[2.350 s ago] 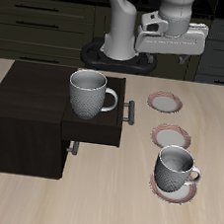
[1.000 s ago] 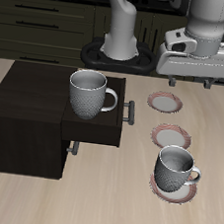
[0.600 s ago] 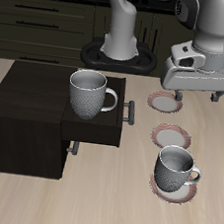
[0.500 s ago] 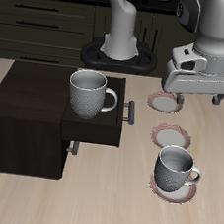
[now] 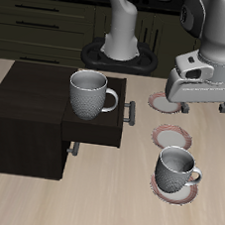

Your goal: Place the porcelain mug that is on the plate onto the middle plate relative to the robot

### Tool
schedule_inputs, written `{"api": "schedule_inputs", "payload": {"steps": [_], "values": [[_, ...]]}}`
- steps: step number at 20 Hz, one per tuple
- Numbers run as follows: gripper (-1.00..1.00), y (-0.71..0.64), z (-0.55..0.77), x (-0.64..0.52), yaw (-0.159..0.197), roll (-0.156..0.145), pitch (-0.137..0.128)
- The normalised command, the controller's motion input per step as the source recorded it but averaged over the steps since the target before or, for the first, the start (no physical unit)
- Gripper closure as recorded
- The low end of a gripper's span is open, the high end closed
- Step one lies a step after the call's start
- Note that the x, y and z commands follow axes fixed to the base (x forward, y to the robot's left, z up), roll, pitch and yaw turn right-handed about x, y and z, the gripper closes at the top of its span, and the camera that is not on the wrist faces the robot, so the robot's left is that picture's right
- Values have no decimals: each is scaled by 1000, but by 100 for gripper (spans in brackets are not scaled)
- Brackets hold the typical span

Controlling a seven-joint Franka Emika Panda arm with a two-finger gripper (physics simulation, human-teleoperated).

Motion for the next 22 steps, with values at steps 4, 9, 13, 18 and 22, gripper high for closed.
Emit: {"api": "schedule_inputs", "payload": {"steps": [4,9,13,18,22], "values": [[-100,-40,58,274,-19,10,-24],[-100,-60,-23,150,-43,-13,7],[-100,-151,-90,53,-36,-44,-21],[-100,12,-280,-34,-8,32,17],[-100,143,-551,-27,28,12,14]]}}
